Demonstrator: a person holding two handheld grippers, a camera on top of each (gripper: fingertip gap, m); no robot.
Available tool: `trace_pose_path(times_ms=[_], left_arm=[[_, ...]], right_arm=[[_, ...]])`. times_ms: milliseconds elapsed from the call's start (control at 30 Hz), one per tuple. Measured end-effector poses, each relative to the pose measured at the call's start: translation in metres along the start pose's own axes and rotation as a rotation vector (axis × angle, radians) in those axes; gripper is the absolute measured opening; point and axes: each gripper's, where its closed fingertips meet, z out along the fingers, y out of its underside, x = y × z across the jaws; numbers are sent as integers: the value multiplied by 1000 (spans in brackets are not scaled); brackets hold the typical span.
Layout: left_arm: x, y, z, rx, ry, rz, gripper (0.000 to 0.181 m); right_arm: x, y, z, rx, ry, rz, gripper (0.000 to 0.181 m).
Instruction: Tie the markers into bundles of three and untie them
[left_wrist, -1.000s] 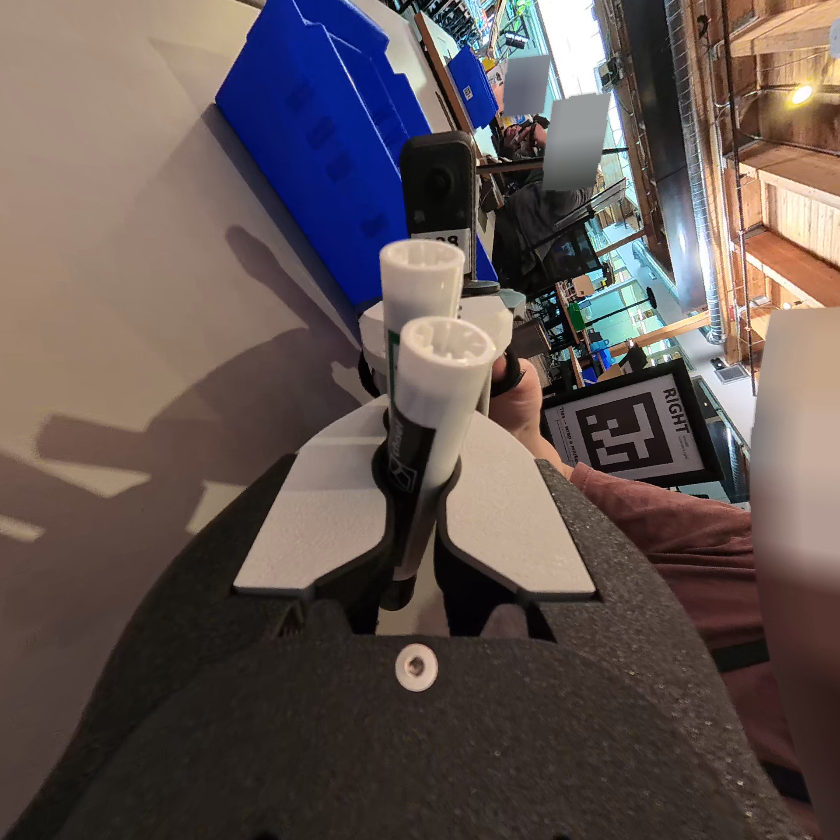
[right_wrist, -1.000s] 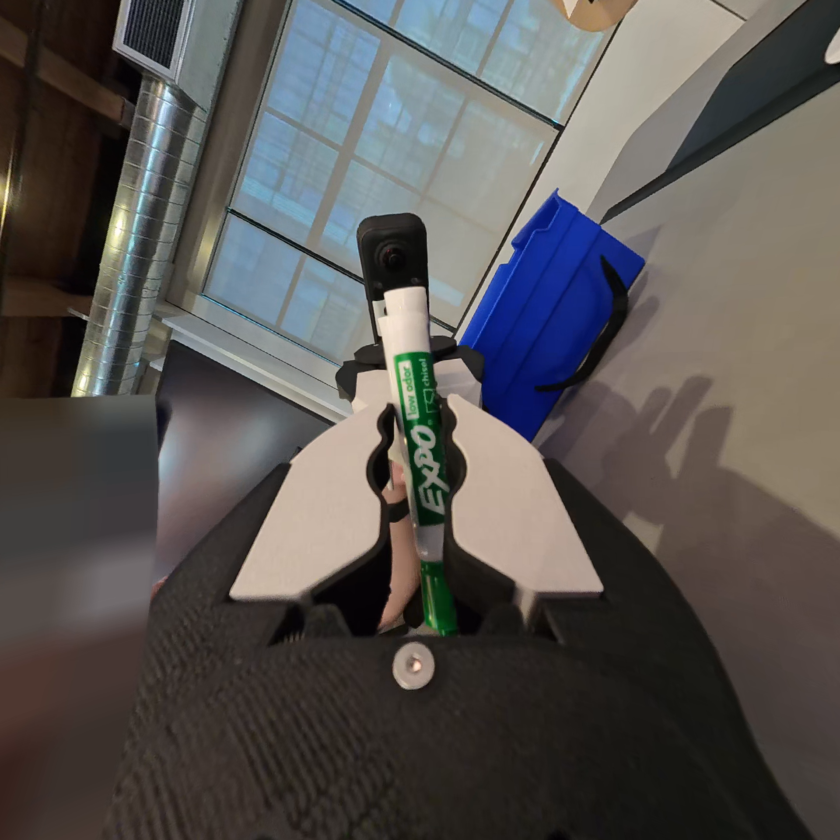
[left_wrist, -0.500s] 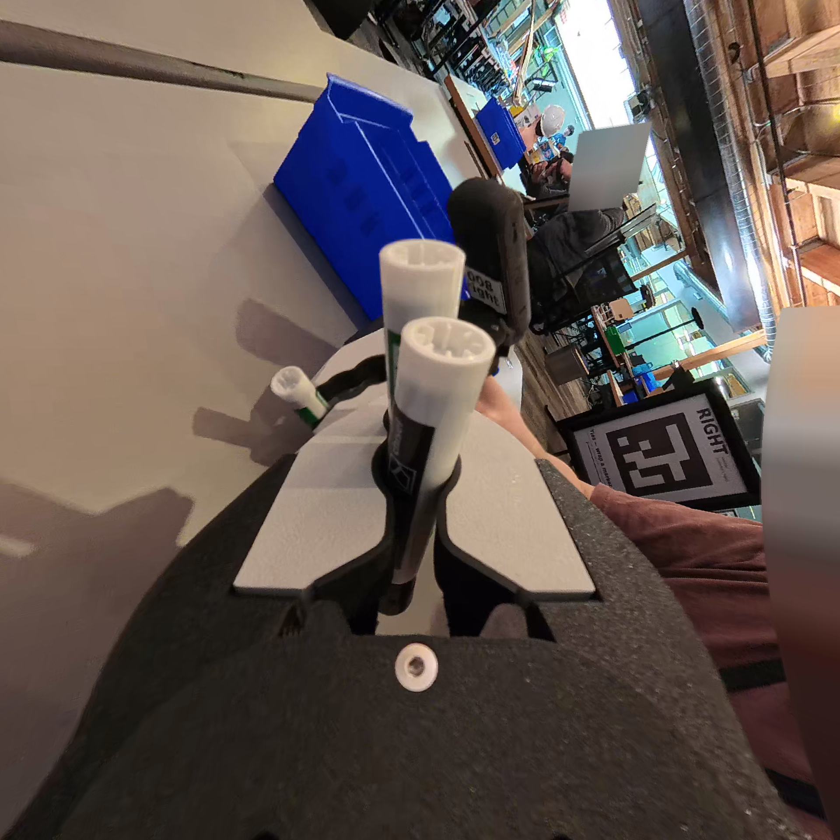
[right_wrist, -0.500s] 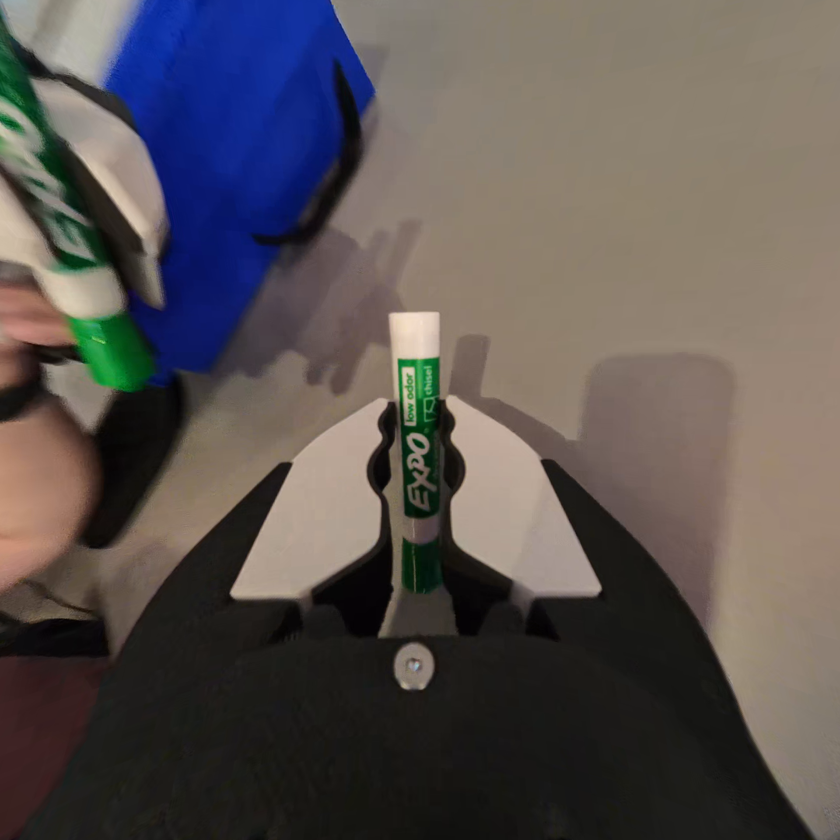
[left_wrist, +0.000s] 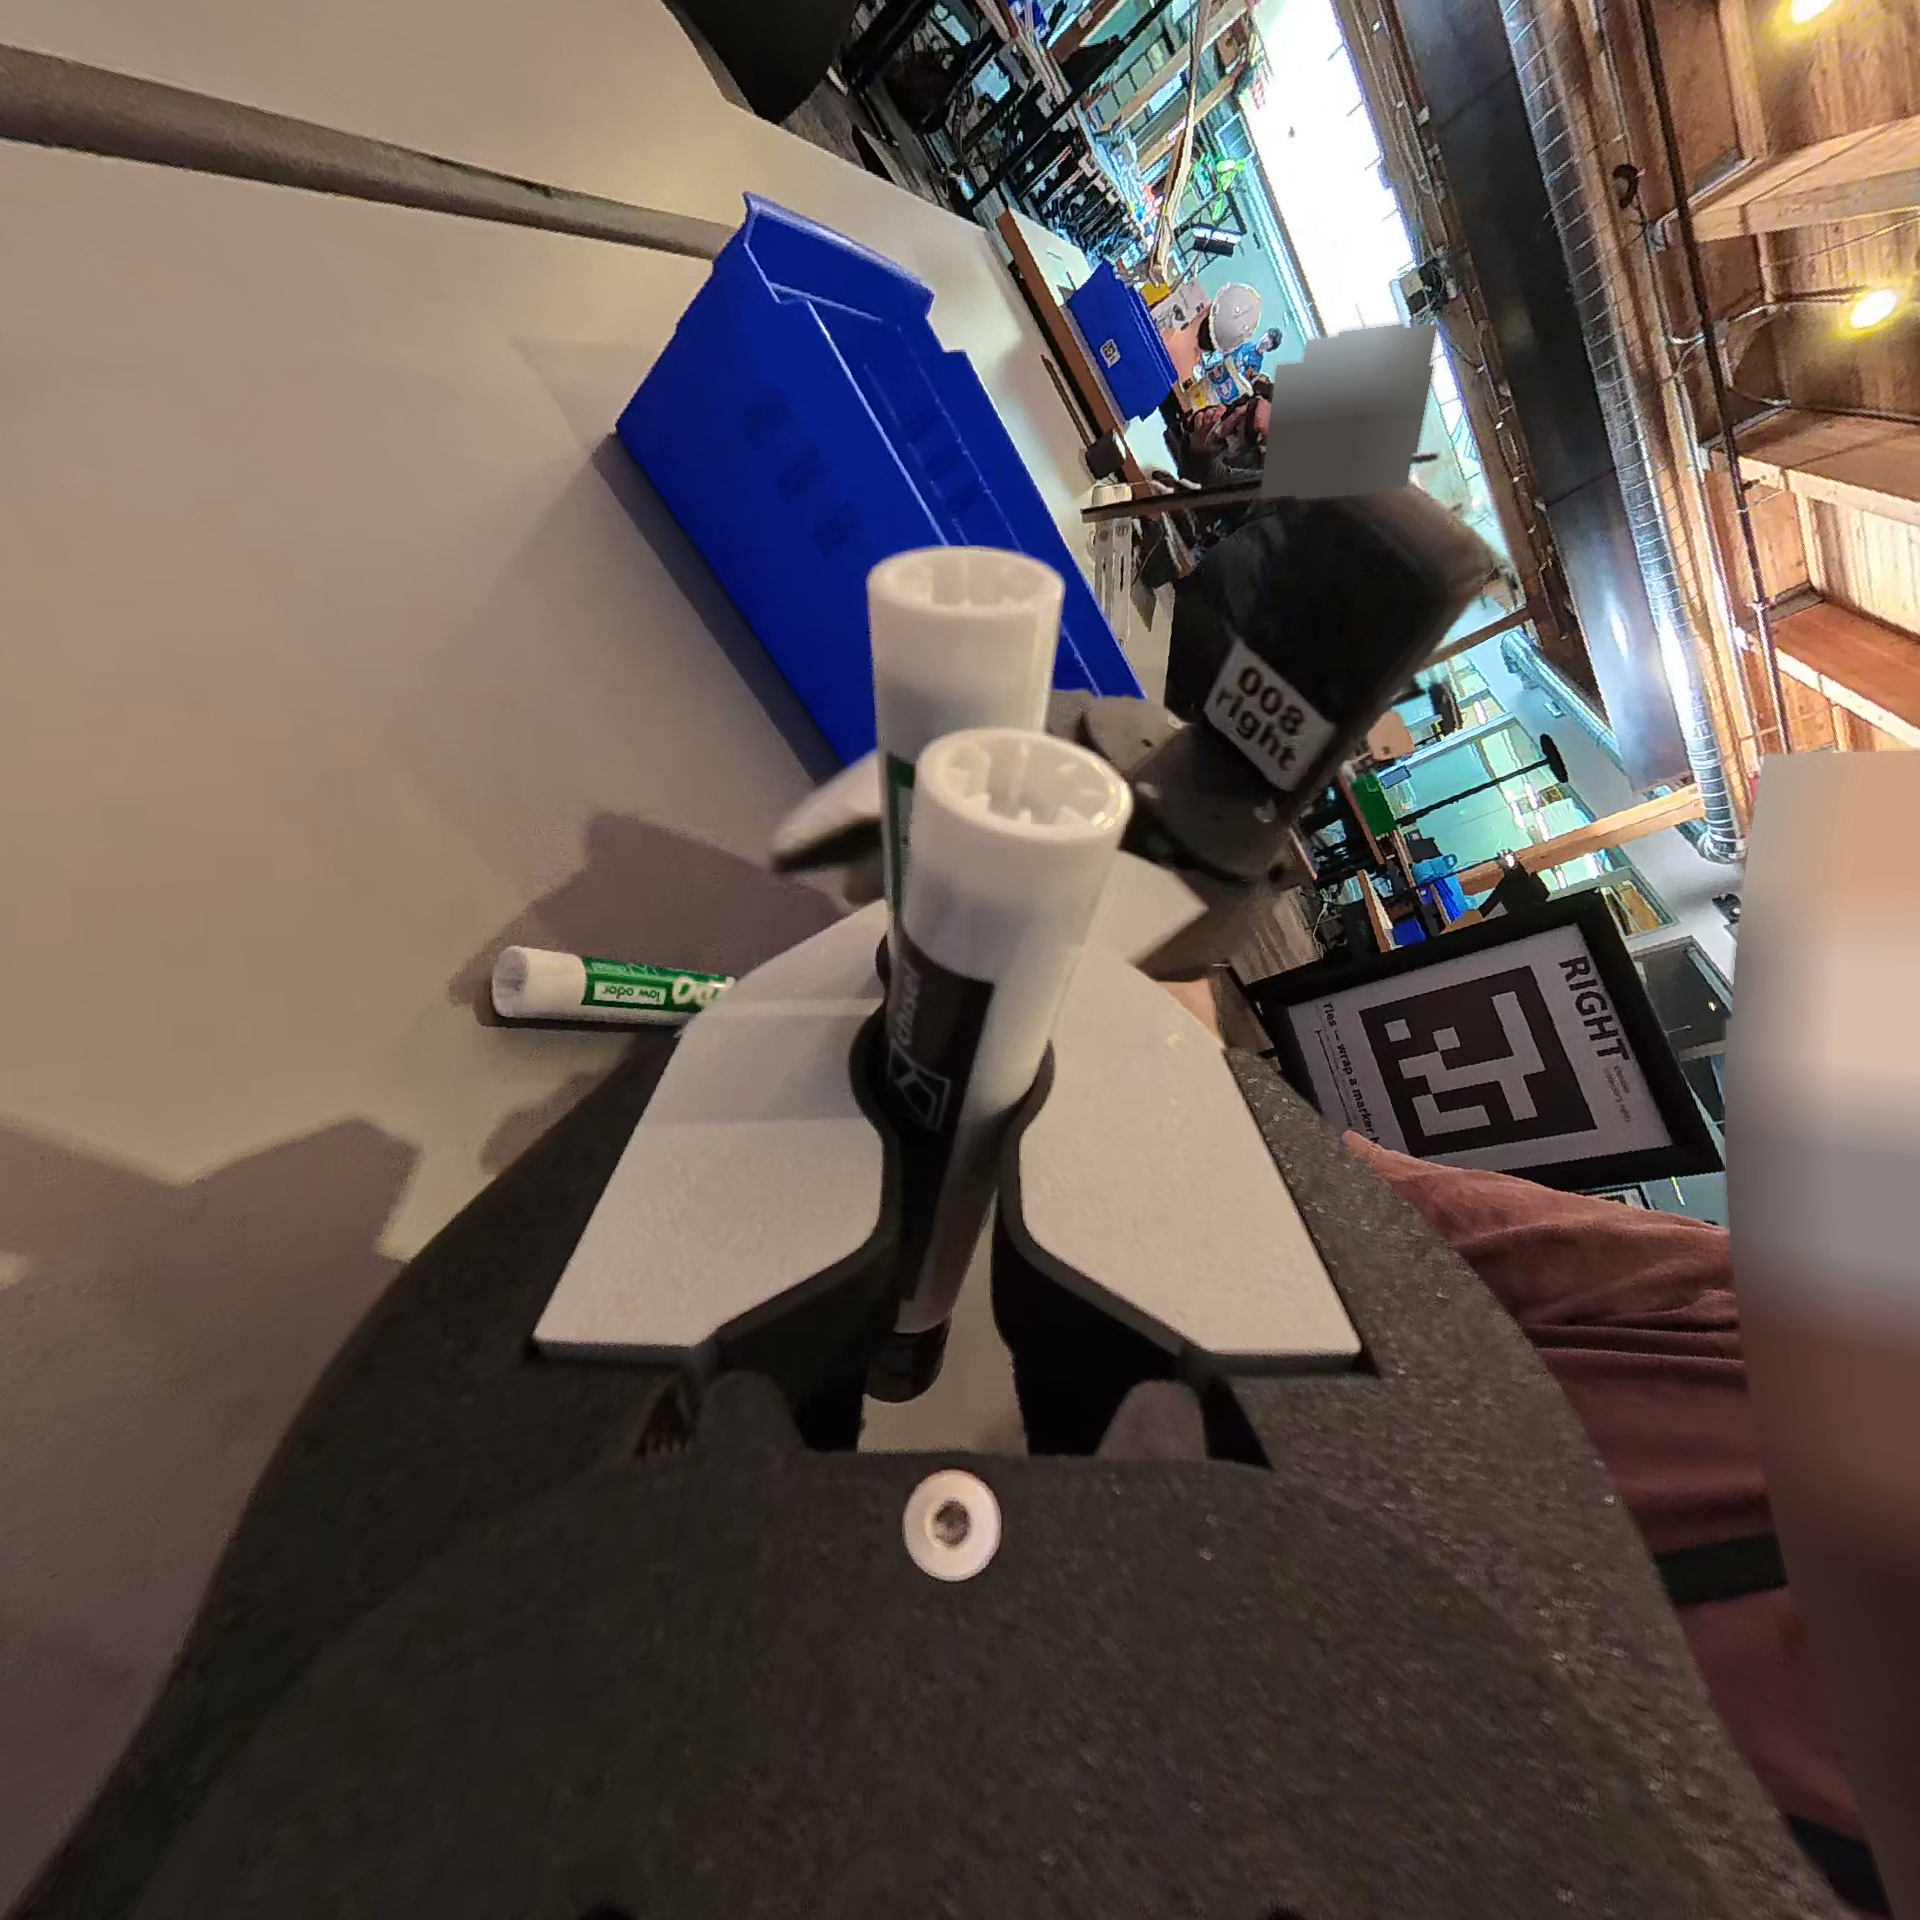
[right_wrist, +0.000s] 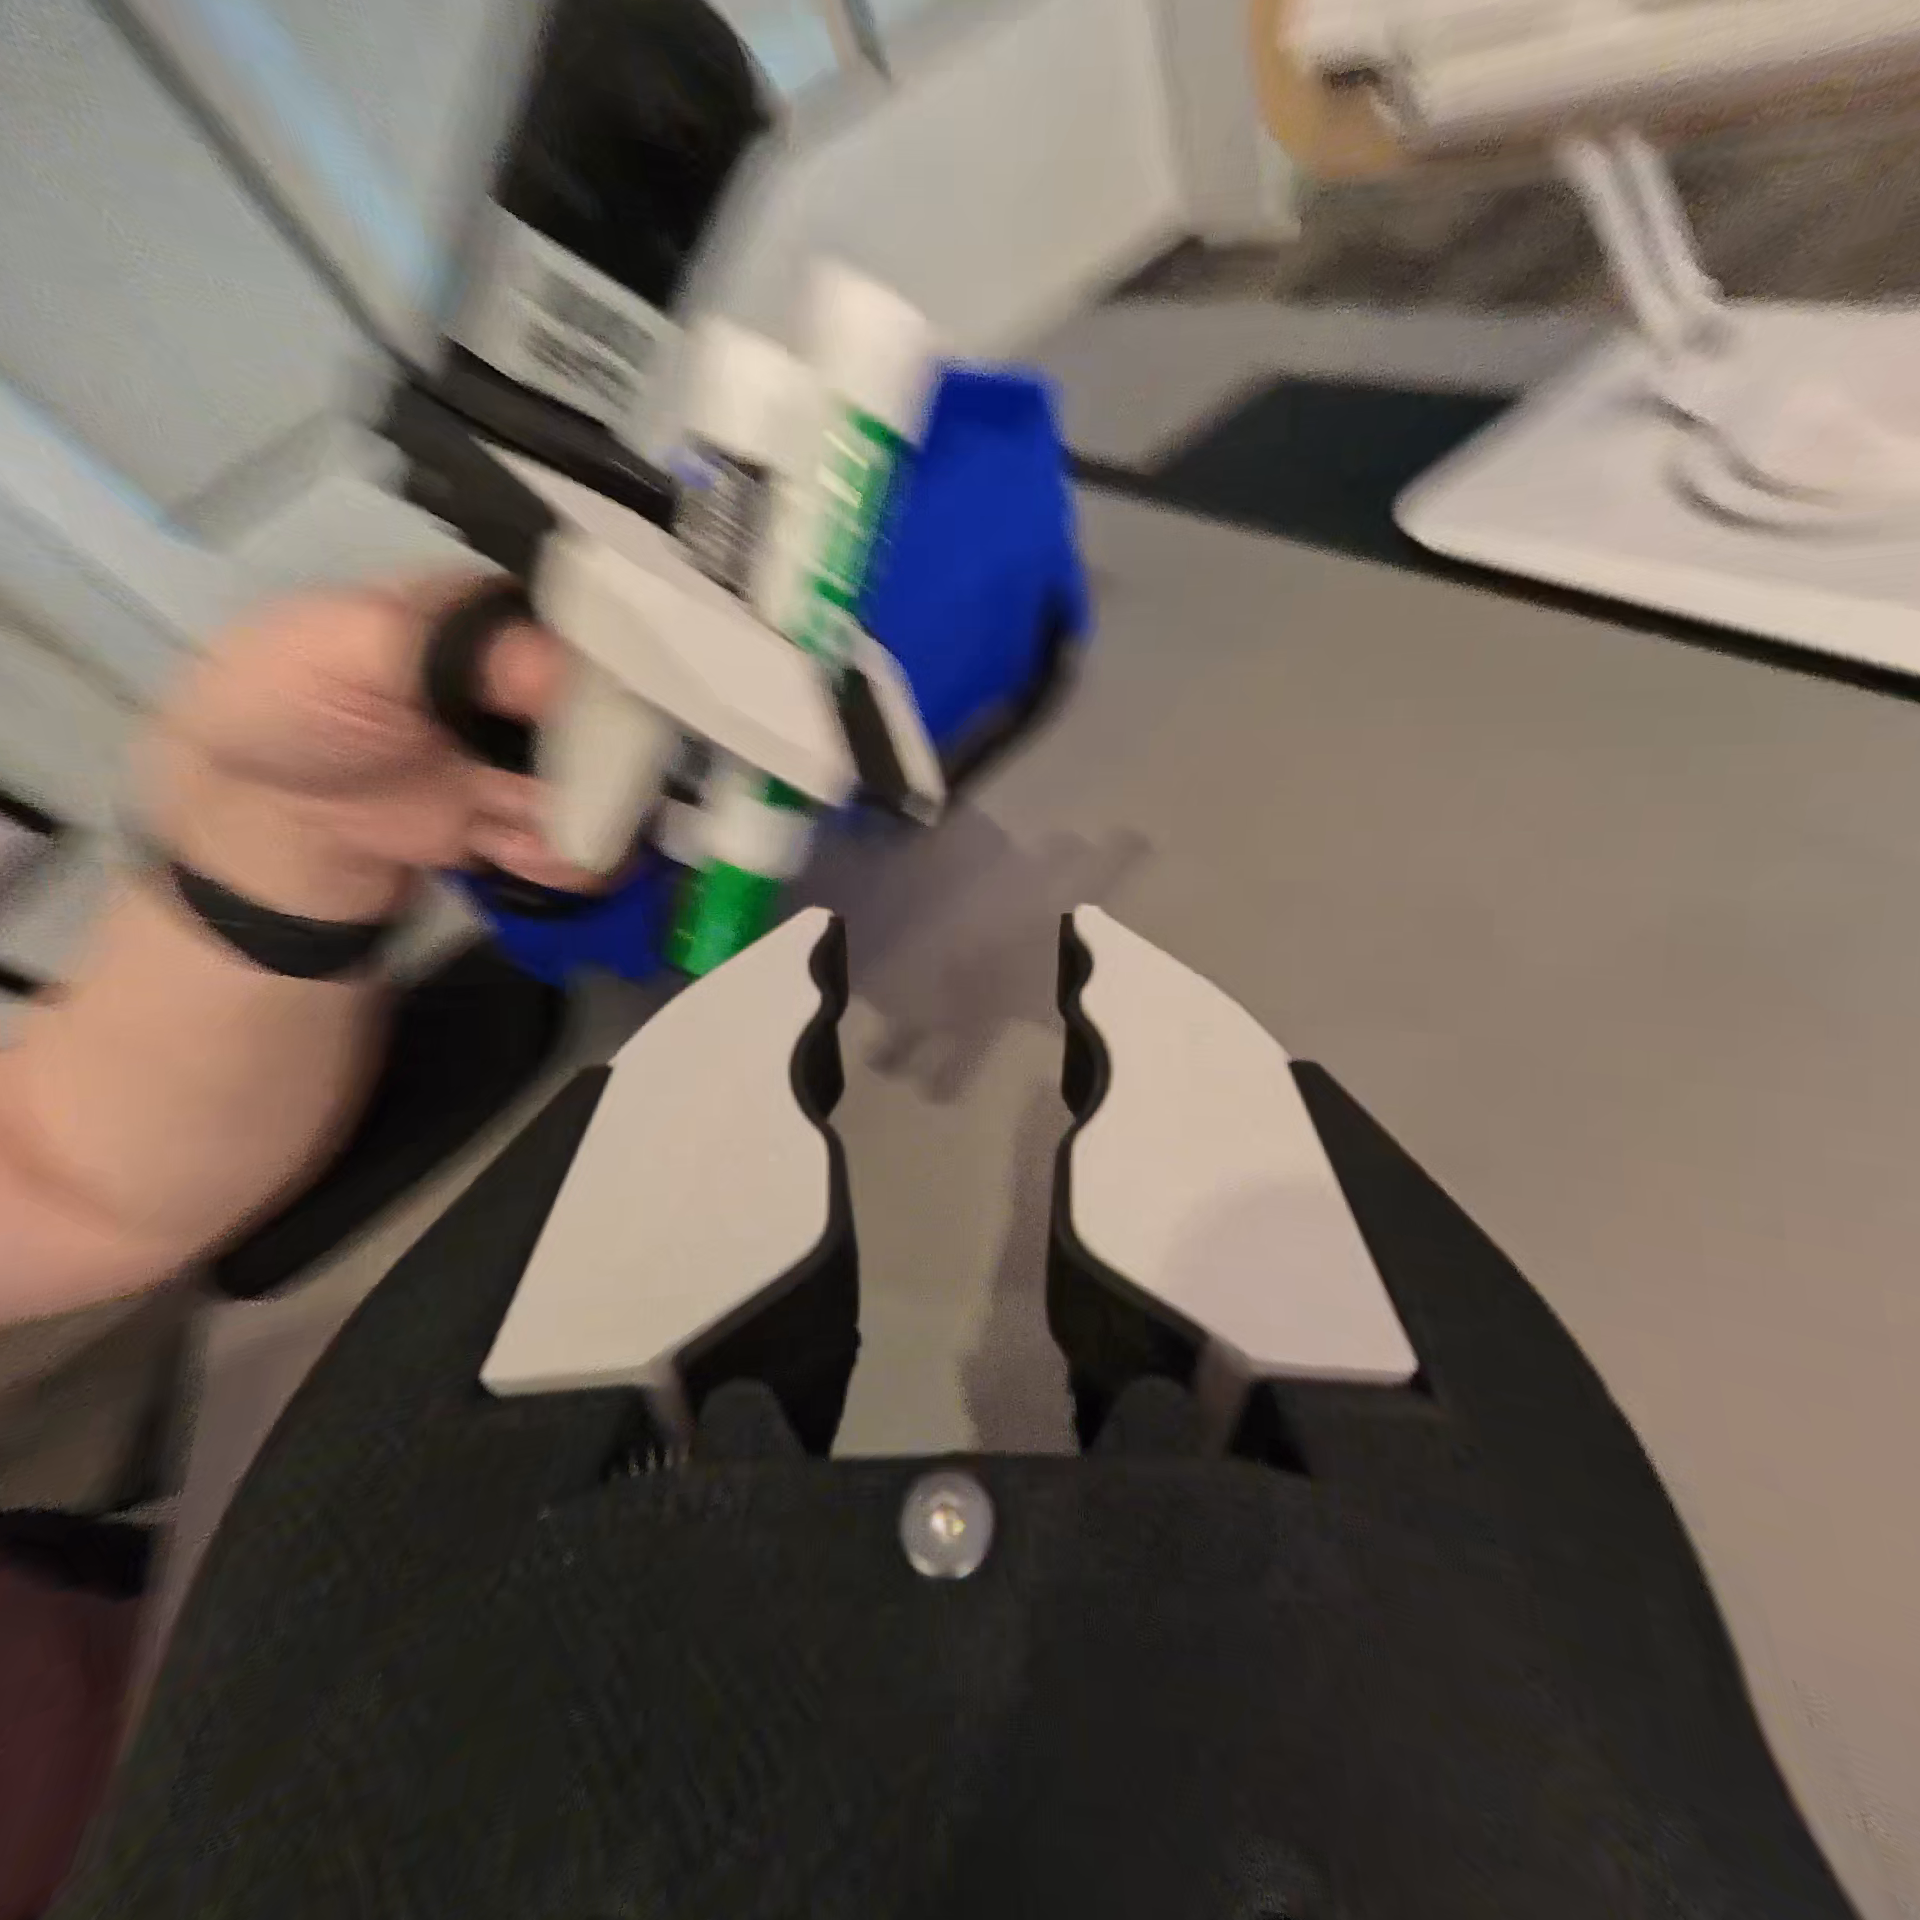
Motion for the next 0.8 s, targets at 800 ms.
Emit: trace_pose_path(times_ms=[800], left_arm=[[16,6,12,-17,88,-5,14]], right_arm=[[-69,6,19,57,-602,299,38]])
